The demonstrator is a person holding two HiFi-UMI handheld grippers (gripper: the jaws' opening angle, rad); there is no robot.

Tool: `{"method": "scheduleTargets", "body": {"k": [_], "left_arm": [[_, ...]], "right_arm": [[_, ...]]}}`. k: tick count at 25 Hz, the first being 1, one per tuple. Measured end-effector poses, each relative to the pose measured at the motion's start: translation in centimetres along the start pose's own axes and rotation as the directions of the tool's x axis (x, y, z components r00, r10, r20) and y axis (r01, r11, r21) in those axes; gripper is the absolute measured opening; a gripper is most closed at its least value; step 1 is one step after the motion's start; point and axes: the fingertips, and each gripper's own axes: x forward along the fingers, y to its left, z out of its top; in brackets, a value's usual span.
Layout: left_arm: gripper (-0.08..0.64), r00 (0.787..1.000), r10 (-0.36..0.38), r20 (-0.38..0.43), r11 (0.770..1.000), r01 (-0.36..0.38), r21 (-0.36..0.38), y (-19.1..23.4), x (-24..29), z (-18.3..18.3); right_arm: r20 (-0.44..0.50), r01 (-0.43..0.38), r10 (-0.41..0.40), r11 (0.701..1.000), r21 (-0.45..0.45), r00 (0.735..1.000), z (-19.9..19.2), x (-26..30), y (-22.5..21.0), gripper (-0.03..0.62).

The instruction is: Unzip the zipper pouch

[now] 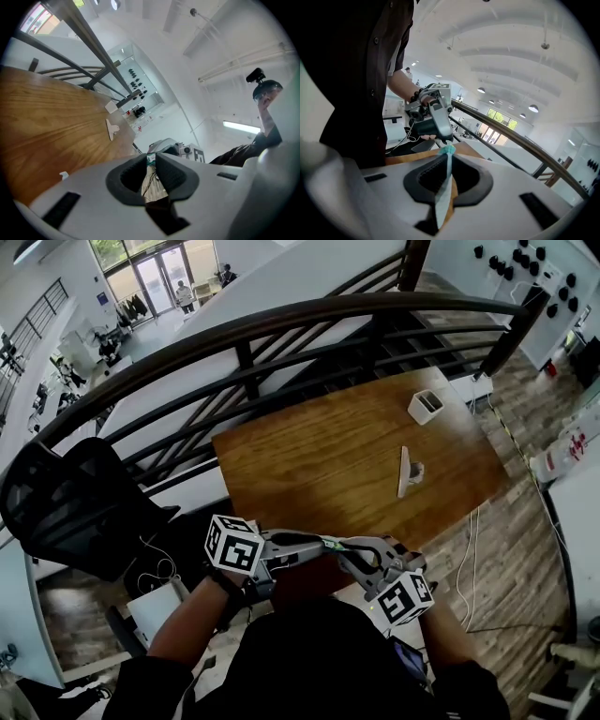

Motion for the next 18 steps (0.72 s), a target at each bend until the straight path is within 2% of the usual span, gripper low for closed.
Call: {"method": "scheduleTargets", "body": {"k": [4,8,13,18], "left_arm": [[0.064,1.0,0.0,-0.005,1.0,0.0,-0.007,-0.2,0.1,-0.3],[0.063,0.996,0.065,-0.065,0.995,-0.06,0.077,0.3,0.8,-1.4],[0.037,1.0,0.018,-0.024,1.0,-0.018,-0.003,0.0,0.7,-0.9],[0.021,0.997,0.065,-0.029,0.998,-0.065,0.021,0.1,0.8,-0.8]], "right_arm": [[-0.015,-0.006,0.005,1.0,-0.019,1.0,-0.2,0.2,0.5,0.02],[-0.019,-0.007,0.007,1.0,-0.02,1.0,-0.3,0.4,0.7,0.02],[-0.014,-0.006,0.006,1.0,0.002,1.0,-0.3,0.3,0.8,0.02],[0.002,-0.004,0.004,0.998,0.061,1.0,-0.4,0.2,0.7,0.021]]}}
